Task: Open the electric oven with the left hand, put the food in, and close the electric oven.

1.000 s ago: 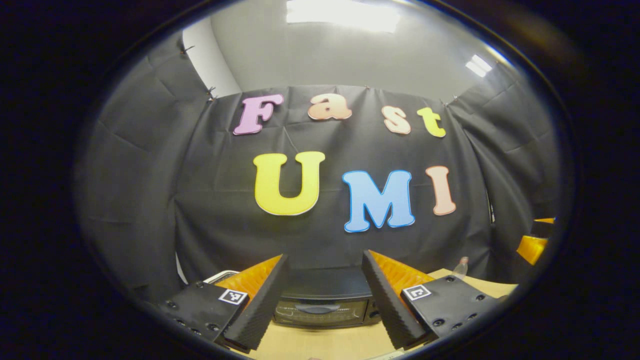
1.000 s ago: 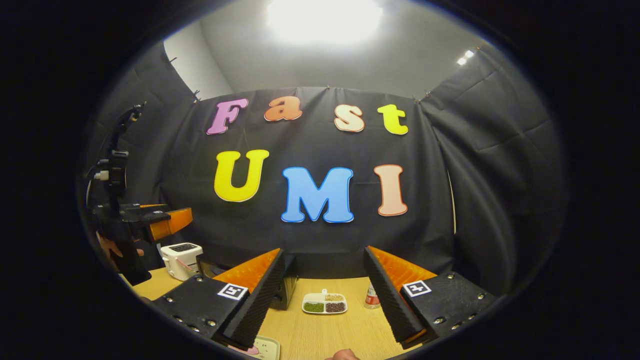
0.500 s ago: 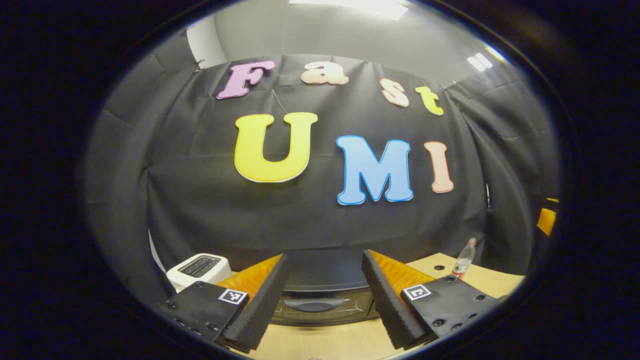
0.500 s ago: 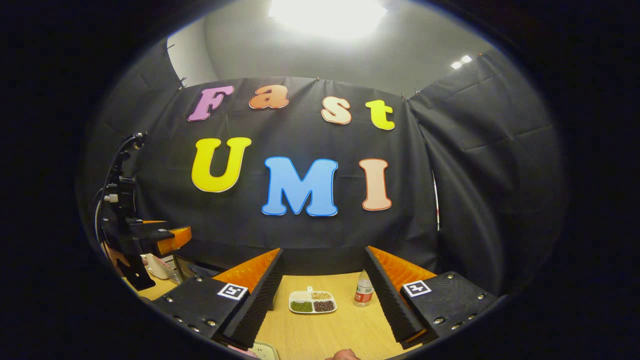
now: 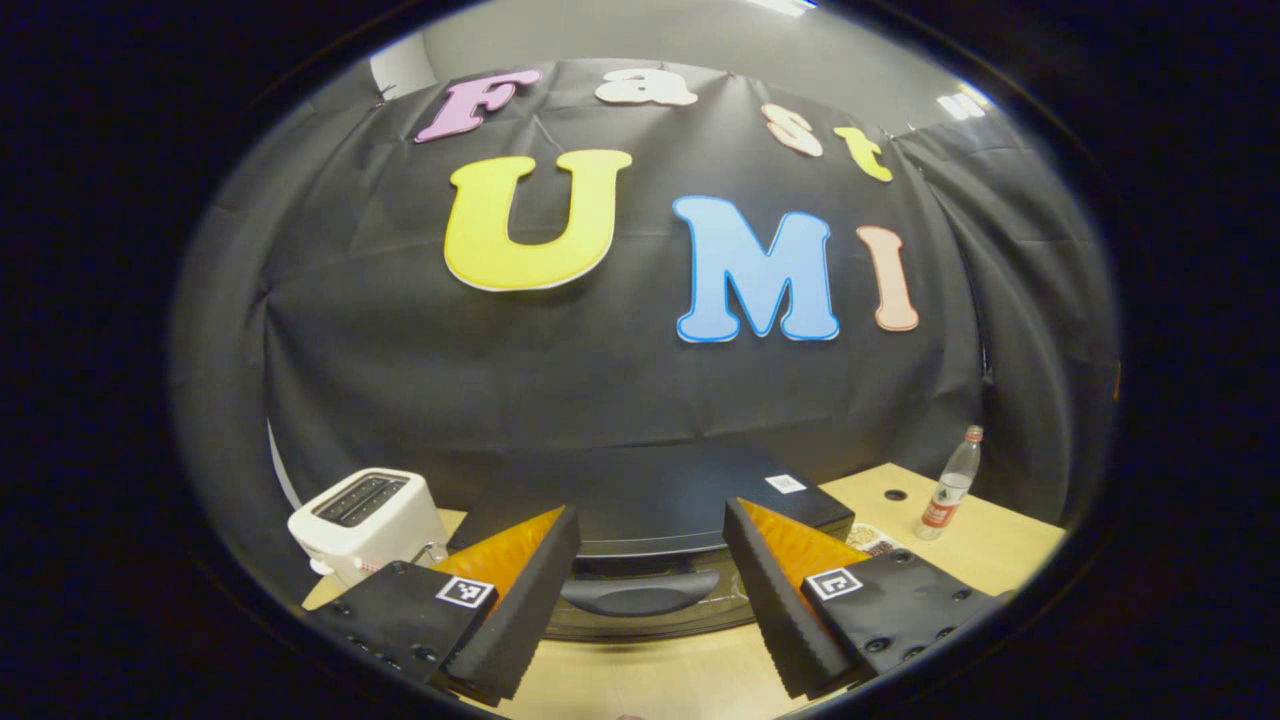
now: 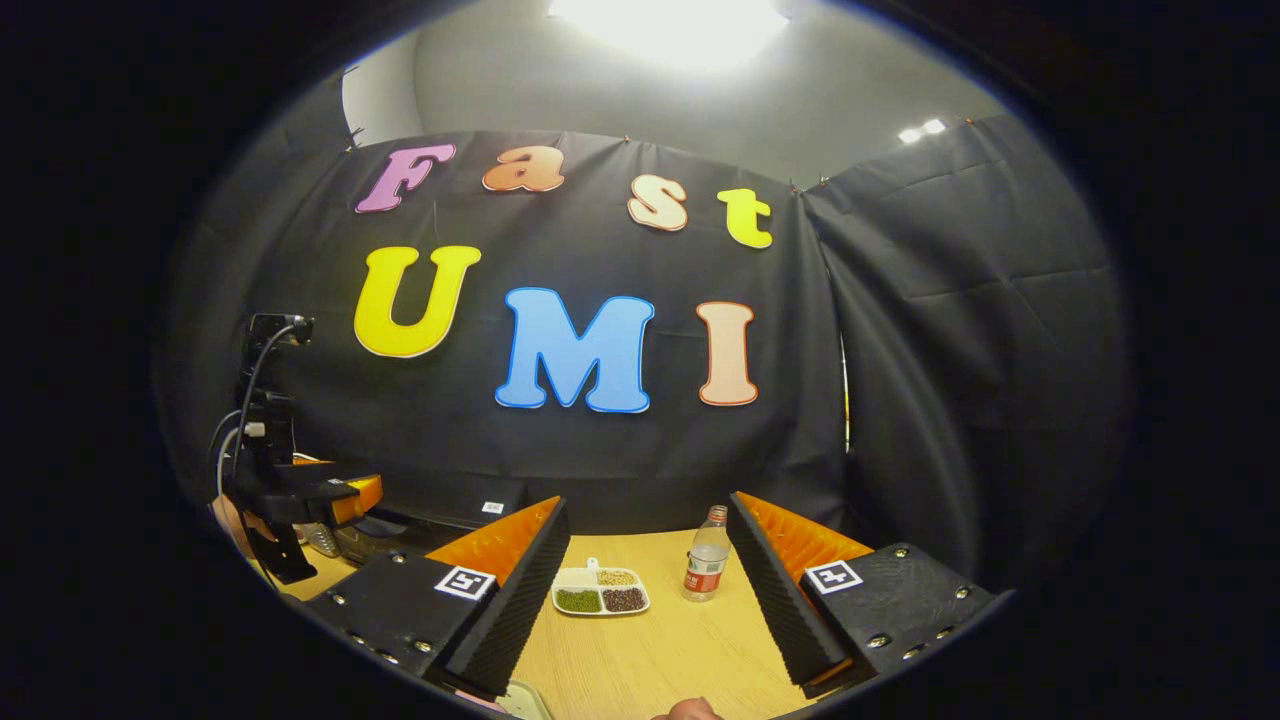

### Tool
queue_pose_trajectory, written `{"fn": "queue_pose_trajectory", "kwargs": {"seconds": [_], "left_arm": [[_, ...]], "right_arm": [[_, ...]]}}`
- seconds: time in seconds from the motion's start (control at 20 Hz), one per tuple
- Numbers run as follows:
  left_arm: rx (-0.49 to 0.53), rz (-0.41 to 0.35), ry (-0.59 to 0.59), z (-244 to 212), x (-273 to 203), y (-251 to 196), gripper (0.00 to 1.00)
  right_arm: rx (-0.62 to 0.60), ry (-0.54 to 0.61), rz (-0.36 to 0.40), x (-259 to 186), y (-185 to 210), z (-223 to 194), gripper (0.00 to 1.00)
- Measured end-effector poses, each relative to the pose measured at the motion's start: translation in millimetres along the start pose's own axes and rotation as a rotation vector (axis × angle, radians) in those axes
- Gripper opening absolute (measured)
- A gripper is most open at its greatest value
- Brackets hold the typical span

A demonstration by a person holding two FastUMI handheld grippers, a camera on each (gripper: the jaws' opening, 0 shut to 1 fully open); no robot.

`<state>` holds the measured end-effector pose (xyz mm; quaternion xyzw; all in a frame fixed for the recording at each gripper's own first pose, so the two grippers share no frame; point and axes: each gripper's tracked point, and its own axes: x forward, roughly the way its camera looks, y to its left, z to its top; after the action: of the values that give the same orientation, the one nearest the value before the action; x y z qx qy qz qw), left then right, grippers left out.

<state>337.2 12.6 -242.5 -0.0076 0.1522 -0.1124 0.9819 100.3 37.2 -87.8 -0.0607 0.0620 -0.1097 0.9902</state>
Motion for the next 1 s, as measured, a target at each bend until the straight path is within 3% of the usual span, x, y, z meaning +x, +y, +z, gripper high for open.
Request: {"fn": "queue_pose_trajectory", "kwargs": {"seconds": [0.55,1.0], "left_arm": [[0.012,0.032,0.096,-57,36,11,1.00],[0.017,0.032,0.093,-69,6,7,0.98]], "right_arm": [[-0.032,0.045,-0.055,-4,-17,-13,0.97],[-0.028,0.033,-0.021,-3,-14,-7,0.97]]}}
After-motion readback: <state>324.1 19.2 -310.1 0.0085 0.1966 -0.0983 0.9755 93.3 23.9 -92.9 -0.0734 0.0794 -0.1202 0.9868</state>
